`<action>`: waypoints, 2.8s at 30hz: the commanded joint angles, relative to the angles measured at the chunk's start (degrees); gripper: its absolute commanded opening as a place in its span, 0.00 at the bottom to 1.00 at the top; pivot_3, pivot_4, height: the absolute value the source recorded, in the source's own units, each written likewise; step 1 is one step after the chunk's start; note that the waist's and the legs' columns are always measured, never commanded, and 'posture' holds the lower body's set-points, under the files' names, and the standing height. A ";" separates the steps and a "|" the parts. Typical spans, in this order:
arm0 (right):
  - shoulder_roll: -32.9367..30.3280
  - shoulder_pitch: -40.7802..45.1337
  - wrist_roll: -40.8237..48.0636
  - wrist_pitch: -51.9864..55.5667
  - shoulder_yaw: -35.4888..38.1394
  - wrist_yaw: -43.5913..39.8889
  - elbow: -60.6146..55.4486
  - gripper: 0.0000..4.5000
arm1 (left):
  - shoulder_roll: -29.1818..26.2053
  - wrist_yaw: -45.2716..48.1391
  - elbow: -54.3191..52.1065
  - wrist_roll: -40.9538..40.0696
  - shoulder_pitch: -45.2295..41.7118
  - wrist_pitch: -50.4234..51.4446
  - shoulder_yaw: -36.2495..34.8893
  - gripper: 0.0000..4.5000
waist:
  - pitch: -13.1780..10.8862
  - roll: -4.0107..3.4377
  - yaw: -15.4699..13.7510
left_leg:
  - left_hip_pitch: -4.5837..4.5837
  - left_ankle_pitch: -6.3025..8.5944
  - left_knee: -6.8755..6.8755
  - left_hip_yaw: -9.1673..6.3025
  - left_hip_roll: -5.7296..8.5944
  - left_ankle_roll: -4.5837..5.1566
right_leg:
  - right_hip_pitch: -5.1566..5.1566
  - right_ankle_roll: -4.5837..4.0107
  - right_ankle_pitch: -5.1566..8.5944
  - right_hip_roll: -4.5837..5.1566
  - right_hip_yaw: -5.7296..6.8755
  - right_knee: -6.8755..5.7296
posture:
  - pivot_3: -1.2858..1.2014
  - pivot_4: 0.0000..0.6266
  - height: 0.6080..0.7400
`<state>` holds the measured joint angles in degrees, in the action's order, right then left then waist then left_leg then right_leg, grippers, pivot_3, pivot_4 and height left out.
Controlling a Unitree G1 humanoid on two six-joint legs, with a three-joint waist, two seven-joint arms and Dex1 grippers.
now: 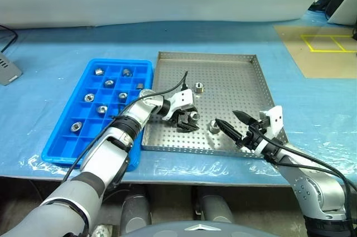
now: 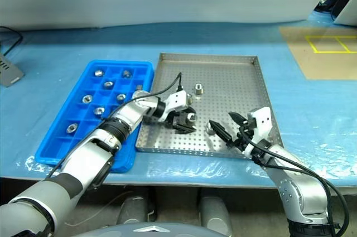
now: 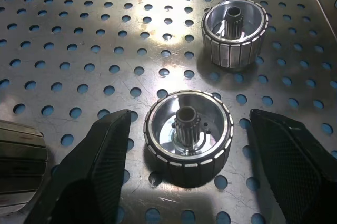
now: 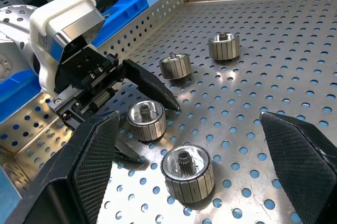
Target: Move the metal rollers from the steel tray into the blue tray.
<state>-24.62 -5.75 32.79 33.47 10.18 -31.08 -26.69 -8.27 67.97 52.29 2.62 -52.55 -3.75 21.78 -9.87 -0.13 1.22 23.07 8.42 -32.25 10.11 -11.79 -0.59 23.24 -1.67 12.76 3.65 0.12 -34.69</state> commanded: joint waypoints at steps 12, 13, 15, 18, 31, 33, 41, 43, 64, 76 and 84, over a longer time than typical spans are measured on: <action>-0.16 2.35 -1.23 -1.52 -1.49 0.08 0.15 1.00 | -0.08 -2.11 -0.54 0.15 0.07 -2.92 -3.11 0.40 | 0.00 0.00 0.12 | 0.04 0.03 0.02 0.00 0.01 0.05 | 0.02 0.01 0.00 0.08 0.08 0.03 | 0.31 0.24 1.00; -0.22 2.59 -1.16 -1.43 -1.51 0.06 0.19 1.00 | -0.11 -2.37 -1.10 -0.08 0.30 -3.39 -3.51 0.40 | 0.00 0.00 0.13 | 0.04 0.03 0.02 0.00 0.01 0.05 | 0.02 0.01 0.00 0.09 0.08 0.03 | 0.32 0.24 1.00; -0.42 3.27 -0.78 -1.00 -1.63 -0.15 0.00 1.00 | -0.21 -1.76 -4.15 -2.48 1.01 -3.12 -5.57 0.40 | 0.00 0.00 0.13 | 0.05 0.03 0.04 0.00 0.01 0.05 | 0.03 0.01 0.00 0.11 0.08 0.04 | 0.32 0.24 1.00; -1.08 4.08 1.16 0.42 -1.96 -1.60 -1.22 1.00 | -0.72 -1.07 -11.33 -7.39 2.23 0.38 -9.62 0.40 | -0.01 0.01 0.00 | 0.10 0.04 0.06 0.00 0.00 0.06 | 0.06 0.01 0.00 0.14 0.12 0.06 | 0.33 0.24 1.00; -2.44 23.50 0.40 0.78 -12.45 -15.57 13.44 1.00 | -19.65 -6.98 -55.75 -17.80 28.21 24.54 -20.43 0.40 | -0.05 -0.08 0.43 | 0.13 -0.02 0.24 0.00 -0.08 -0.06 | 0.19 -0.01 0.02 0.11 0.32 0.00 | 0.43 0.24 1.00; -1.26 26.44 -0.55 0.16 -14.59 -17.24 16.03 1.00 | -20.94 -9.11 -59.09 -18.24 30.74 26.10 -21.80 0.40 | -0.07 -0.10 -0.64 | 0.13 -0.03 0.29 0.00 -0.08 -0.07 | 0.22 -0.02 0.02 0.15 0.34 0.00 | 0.46 0.24 1.00; -0.57 37.45 1.46 4.91 -17.67 -22.51 16.73 1.00 | -24.20 -19.12 -67.50 -19.50 40.37 29.72 -29.98 0.40 | -0.08 -0.11 -4.09 | 0.13 -0.06 0.42 -0.02 -0.01 -0.11 | 0.21 0.02 0.05 0.46 0.41 -0.02 | 0.55 0.24 1.00; -1.06 39.98 2.46 7.14 -17.58 -23.65 16.25 1.00 | -24.96 -20.45 -69.60 -20.01 43.64 30.03 -31.88 0.40 | -0.09 -0.10 -4.91 | 0.15 -0.06 0.53 -0.02 0.02 -0.12 | 0.25 0.07 0.08 0.51 0.43 -0.02 | 0.56 0.24 1.00; -3.98 49.85 9.96 18.82 -15.70 -26.27 14.45 1.00 | -31.43 -19.38 -75.05 -22.25 66.47 25.09 -40.74 0.40 | -0.09 -0.05 -9.93 | 0.15 -0.33 1.07 -0.05 0.01 -0.53 | 0.60 0.09 0.20 0.50 0.47 -0.11 | 0.61 0.24 1.00; -5.34 42.52 6.81 11.38 -16.18 -28.63 14.48 1.00 | -32.51 -22.70 -72.21 -20.77 62.89 25.91 -39.62 0.67 | -0.05 -0.01 -9.72 | 0.13 -0.47 1.09 -0.05 0.00 -0.76 | 0.68 0.13 0.22 0.48 0.44 -0.27 | 0.59 0.24 1.00; -5.98 40.51 6.44 9.90 -15.31 -28.45 13.58 1.00 | -33.53 -23.71 -73.81 -23.55 54.88 30.47 -38.46 0.75 | -0.04 0.01 -9.81 | 0.14 -0.48 0.95 -0.06 0.01 -0.75 | 0.67 0.12 0.21 0.50 0.45 -0.44 | 0.58 0.24 1.00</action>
<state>-30.06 34.89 38.41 44.23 -7.16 -59.34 -10.82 -40.96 44.37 -19.19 -19.62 4.00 25.86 -16.85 -9.91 -0.11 -8.59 23.20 7.93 -31.31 10.05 -11.79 -1.34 23.91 -1.55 12.97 4.14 0.57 -35.16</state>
